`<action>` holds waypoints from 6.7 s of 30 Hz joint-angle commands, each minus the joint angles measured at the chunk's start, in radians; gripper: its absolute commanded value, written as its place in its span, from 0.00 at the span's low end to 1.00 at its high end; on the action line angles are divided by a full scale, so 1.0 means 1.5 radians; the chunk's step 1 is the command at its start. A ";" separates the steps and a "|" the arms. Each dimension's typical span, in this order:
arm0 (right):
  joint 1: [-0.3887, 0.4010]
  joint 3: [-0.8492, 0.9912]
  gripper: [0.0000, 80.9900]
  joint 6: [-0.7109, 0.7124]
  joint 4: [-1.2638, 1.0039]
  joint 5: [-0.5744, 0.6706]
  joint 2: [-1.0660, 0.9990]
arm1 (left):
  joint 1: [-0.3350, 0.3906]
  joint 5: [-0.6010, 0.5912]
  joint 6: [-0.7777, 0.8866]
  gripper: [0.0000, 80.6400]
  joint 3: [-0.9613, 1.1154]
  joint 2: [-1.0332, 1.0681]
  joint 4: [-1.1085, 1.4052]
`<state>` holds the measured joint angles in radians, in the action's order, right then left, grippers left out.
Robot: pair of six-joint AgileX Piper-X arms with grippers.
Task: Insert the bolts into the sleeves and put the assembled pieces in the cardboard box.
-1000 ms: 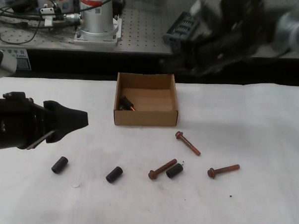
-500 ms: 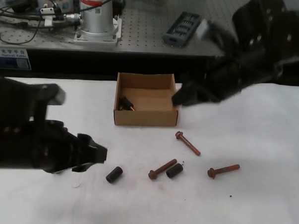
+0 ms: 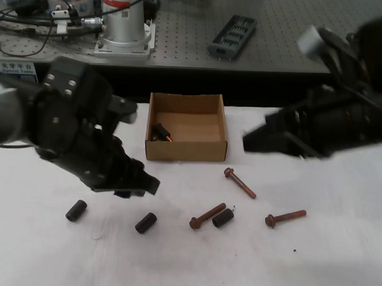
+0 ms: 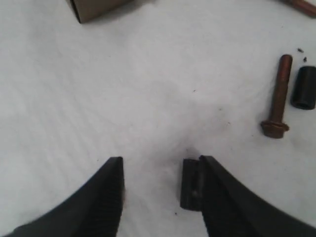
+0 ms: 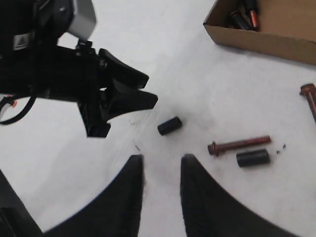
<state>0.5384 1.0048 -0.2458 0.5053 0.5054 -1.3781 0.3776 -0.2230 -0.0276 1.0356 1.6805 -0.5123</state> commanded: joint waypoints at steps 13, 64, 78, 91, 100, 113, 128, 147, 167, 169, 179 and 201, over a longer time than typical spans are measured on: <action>0.008 -0.126 0.26 -0.076 -0.026 0.003 0.147 | 0.067 0.042 -0.096 0.43 0.069 0.109 -0.077; 0.008 -0.173 0.26 -0.090 -0.144 0.015 0.150 | 0.191 -0.220 0.356 0.26 0.076 0.110 -0.151; 0.008 -0.173 0.26 -0.090 -0.160 0.017 0.150 | 0.190 -0.121 0.123 0.51 0.076 0.110 -0.026; 0.008 -0.173 0.26 -0.090 -0.160 0.018 0.150 | 0.189 0.094 -0.246 0.48 0.109 0.113 0.020; 0.008 -0.173 0.26 -0.090 -0.158 0.018 0.150 | 0.183 0.111 -0.319 0.48 0.140 0.157 0.031; 0.008 -0.173 0.26 -0.090 -0.157 0.018 0.150 | 0.182 0.111 -0.313 0.46 0.187 0.219 -0.031; 0.008 -0.173 0.26 -0.090 -0.157 0.018 0.150 | 0.180 0.199 -0.321 0.01 0.187 0.184 -0.138; 0.008 -0.173 0.26 -0.033 -0.146 0.018 0.150 | 0.176 0.069 -0.514 0.01 0.157 0.130 -0.348; 0.008 -0.173 0.26 -0.030 -0.146 0.018 0.150 | 0.111 0.061 -0.372 0.67 0.154 0.098 -0.285; 0.008 -0.173 0.26 -0.030 -0.146 0.018 0.150 | 0.111 0.077 -0.382 0.62 0.154 0.098 -0.289; 0.008 -0.173 0.26 -0.030 -0.146 0.018 0.150 | 0.111 0.051 -0.006 0.53 0.154 0.096 -0.333; 0.008 -0.184 0.26 0.156 -0.091 0.110 0.087 | 0.036 -0.095 0.196 0.45 0.154 0.090 -0.323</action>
<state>0.5482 0.7302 -0.0411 0.3326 0.6447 -1.2033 0.4840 -0.3926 0.3474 1.2615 1.8415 -0.9488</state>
